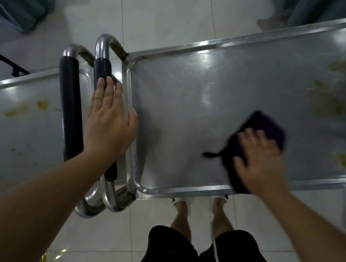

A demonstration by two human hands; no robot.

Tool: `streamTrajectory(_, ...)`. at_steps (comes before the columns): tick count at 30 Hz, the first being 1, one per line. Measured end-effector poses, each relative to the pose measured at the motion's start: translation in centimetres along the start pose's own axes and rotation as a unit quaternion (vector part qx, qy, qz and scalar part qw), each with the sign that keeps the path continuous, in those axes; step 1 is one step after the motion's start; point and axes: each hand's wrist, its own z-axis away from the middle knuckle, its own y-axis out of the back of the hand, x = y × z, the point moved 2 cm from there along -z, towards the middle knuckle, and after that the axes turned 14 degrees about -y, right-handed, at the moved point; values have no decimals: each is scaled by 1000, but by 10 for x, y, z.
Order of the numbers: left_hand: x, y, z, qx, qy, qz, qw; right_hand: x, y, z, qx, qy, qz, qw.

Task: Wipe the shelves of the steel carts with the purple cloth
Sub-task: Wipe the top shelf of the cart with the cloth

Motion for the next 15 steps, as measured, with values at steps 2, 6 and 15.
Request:
streamTrajectory(2, -2, -2, 0, 4, 3, 3, 1000, 59, 17, -11, -2, -105, 2, 995)
streamTrajectory(6, -3, -5, 0, 6, 5, 0, 1000, 42, 11, 13, 16, -240, -1, 971)
streamTrajectory(15, -2, -3, -2, 6, 9, 8, 1000, -233, -62, 72, -43, 145, -5, 988)
